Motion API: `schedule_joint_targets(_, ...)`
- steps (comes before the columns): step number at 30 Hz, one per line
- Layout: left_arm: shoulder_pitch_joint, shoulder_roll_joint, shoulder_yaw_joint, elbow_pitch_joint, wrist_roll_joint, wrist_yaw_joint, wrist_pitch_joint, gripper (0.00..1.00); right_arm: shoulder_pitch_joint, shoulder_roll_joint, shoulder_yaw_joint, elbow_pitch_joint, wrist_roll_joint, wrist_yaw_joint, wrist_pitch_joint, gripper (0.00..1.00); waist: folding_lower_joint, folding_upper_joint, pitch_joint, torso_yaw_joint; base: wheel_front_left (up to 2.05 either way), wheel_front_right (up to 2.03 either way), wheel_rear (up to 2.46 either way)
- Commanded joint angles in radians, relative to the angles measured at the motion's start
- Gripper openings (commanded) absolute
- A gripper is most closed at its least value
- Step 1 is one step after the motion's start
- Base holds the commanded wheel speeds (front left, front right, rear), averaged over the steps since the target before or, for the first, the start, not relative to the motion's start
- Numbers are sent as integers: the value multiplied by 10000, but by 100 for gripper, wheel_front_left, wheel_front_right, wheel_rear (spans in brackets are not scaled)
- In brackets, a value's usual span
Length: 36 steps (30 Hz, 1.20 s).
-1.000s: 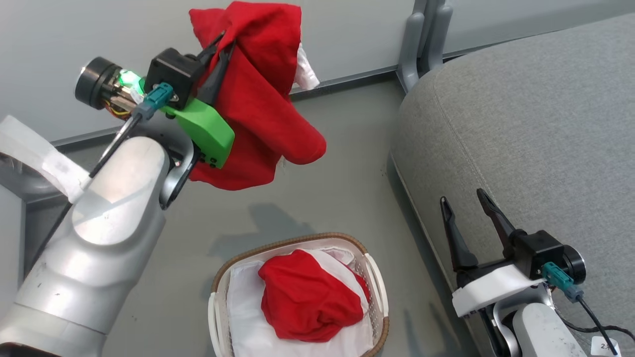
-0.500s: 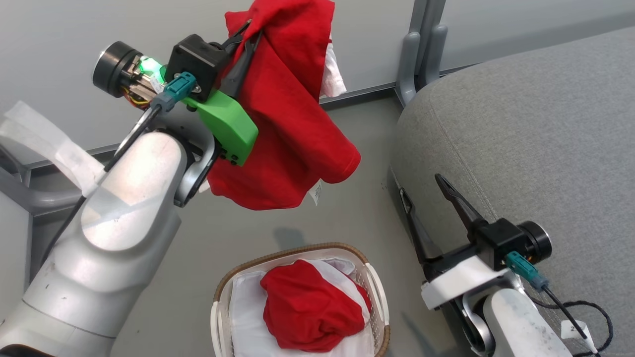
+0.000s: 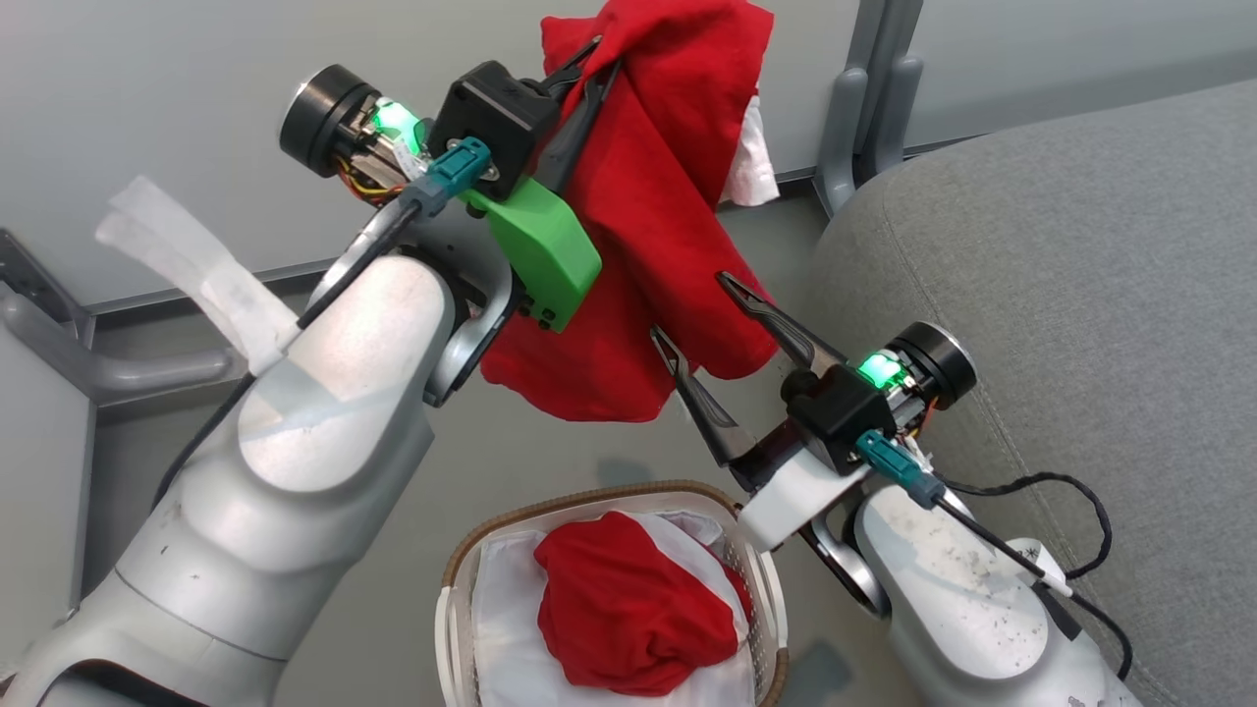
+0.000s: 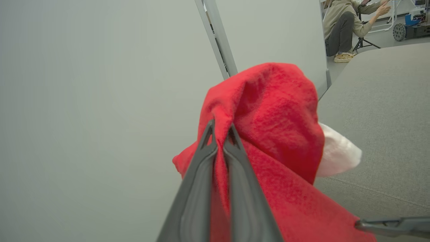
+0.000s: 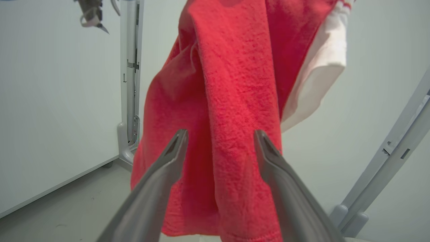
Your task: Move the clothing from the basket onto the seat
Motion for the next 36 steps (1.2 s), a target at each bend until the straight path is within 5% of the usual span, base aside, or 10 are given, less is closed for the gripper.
schedule_joint_targets(1, -202, -91, -31, -3, 9, 33, 14, 0, -201, -54, 43, 120, -86, -10, -47, 100, 1, 0, 0, 62, 0, 0, 0)
schedule_joint_targets(12, -52, -509, -493, -392, -227, -67, 210, 0, -865, -45, -1070, 567, -870, -10, -47, 100, 1, 0, -93, 291, 0, 0, 0)
schedule_joint_targets(18, 125, -579, -649, -730, -404, -106, 316, 0, -1236, -45, -671, 1087, -900, -10, -47, 100, 1, 0, -153, 386, 0, 0, 0)
schedule_joint_targets(19, 160, -574, -663, -762, -406, -101, 320, 0, -1293, -45, -561, 1221, -825, -10, -46, 76, 1, 0, -166, 399, 0, 0, 0)
schedule_joint_targets(20, 196, -565, -664, -772, -437, -84, 310, 0, -1324, -45, -484, 1336, -753, -10, -47, 40, 1, 0, -179, 407, 0, 0, 0)
schedule_joint_targets(22, 276, -523, -648, -765, -487, -35, 288, 0, -1413, -48, -345, 1540, -595, -10, -47, 0, 1, 0, -203, 423, 0, 0, 0)
schedule_joint_targets(30, 836, -381, -414, -528, -947, 64, -87, 0, -1123, -45, -197, 1458, -181, -10, -47, 0, 1, 0, -287, 433, 0, 0, 0)
schedule_joint_targets(34, 1262, -348, -275, -223, -1103, 116, -603, 22, -904, -47, -244, 1303, -37, -10, -47, 0, 1, 0, -343, 416, 0, 0, 0)
schedule_joint_targets(36, 1521, -384, -226, -49, -1192, 140, -947, 62, -791, -47, -332, 1219, 37, -10, -47, 0, 1, 0, -366, 413, 0, 0, 0)
